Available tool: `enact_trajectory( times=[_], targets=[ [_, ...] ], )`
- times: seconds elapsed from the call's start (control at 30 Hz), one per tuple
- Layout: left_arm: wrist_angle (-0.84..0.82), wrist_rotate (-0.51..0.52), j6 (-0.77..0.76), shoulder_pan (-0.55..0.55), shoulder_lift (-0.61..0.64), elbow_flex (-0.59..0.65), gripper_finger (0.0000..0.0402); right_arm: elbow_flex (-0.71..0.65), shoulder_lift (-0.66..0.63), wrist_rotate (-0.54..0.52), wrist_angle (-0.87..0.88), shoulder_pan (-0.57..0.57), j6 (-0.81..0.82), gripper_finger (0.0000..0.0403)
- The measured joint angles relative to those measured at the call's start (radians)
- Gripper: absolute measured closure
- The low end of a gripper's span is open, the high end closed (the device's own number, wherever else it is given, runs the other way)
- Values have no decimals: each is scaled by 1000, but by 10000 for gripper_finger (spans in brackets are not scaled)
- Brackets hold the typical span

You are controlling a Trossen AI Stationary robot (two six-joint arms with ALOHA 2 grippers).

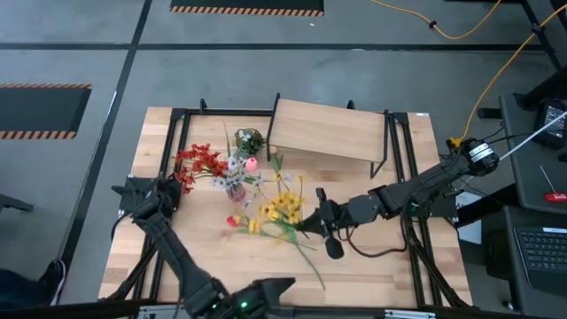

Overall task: Pick and place flowers into a vace then onto a shelf
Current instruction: Put the yellow flowers into the transparent vase

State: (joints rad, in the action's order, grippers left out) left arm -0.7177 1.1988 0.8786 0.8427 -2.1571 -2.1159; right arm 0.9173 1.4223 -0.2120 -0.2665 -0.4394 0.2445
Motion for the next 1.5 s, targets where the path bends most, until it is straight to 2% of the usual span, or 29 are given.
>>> enact_trajectory(
  times=[0.17,0.3,0.4,0.5,0.63,0.73,0.9,1.07,1.17,1.3,1.5],
  targets=[
    [-18,-17,-174,34,0,0,345,0,-10,-39,4,-2,-39,391],
    [-44,-22,-377,57,2,0,367,0,-38,-63,2,-2,-67,391],
    [-156,-32,-552,71,3,-1,391,0,-68,-59,4,-12,-94,391],
    [-320,-48,-793,74,3,0,398,0,-102,-74,12,-28,-130,391],
    [-467,-92,-1072,73,3,0,400,0,-139,-194,67,-78,-206,391],
    [-502,-97,-1165,76,3,0,400,-2,-151,-307,98,-128,-256,391],
    [-530,-140,-1303,80,3,0,400,-2,-160,-379,139,-187,-279,391],
    [-490,-167,-1402,79,5,53,400,-25,-160,-390,140,-219,-249,391],
    [-378,-194,-1405,80,5,126,400,-73,-159,-396,98,-235,-217,391],
    [-186,-264,-1348,78,4,225,400,-151,-162,-448,28,-260,-198,391],
    [150,-433,-1201,47,4,357,400,-193,-165,-455,-82,-301,-258,391]
  ],
)
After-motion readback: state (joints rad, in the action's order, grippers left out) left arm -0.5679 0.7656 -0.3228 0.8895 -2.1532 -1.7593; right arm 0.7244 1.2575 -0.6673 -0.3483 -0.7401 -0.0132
